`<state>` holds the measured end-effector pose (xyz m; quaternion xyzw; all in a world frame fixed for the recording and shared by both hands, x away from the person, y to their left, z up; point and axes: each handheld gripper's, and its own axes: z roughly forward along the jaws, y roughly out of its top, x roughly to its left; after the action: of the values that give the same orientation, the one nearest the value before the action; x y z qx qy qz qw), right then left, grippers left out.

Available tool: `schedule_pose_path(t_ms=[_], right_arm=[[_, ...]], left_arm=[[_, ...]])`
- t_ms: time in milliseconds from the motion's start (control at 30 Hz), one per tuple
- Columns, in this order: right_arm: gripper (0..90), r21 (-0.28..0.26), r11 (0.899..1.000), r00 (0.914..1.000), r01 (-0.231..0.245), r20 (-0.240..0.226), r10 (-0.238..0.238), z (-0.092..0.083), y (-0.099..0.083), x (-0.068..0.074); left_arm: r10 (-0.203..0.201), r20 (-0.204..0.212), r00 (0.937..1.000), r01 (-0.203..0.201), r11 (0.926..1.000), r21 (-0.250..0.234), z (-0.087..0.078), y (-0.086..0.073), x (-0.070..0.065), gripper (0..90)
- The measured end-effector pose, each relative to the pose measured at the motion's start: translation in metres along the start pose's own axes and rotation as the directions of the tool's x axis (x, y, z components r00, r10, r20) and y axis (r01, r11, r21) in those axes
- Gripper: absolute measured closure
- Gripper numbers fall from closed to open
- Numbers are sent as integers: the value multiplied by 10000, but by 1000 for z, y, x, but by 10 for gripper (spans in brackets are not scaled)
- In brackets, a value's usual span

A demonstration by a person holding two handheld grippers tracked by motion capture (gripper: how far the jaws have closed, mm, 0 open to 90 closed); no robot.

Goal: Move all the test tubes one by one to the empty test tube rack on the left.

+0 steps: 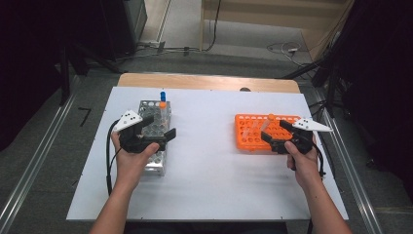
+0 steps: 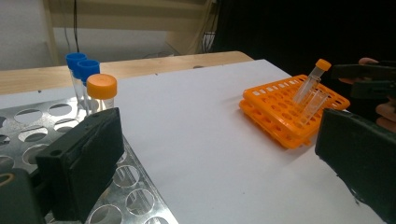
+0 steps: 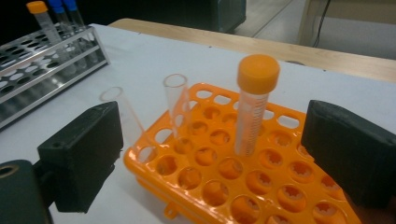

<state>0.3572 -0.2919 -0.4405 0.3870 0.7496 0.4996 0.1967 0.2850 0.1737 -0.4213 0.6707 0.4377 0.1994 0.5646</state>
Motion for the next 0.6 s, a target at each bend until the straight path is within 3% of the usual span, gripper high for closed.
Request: schedule_pose_path(t_ms=[267,433,600], right_arm=[[70,247,9990,9988,-369,317,361,21,-5,-12],[139,347,9971,9946,-681,805,651,34,-8,-12],[273,464,9928,9871,-1104,1218,1040,44,-12,-12]], left_arm=[[59,302,9995,-64,9999,149,4,-6,-6,1],[133,544,9984,-143,9997,183,7,-8,-11,0],[115,746,9971,-132,9997,222,9,-10,-13,0]])
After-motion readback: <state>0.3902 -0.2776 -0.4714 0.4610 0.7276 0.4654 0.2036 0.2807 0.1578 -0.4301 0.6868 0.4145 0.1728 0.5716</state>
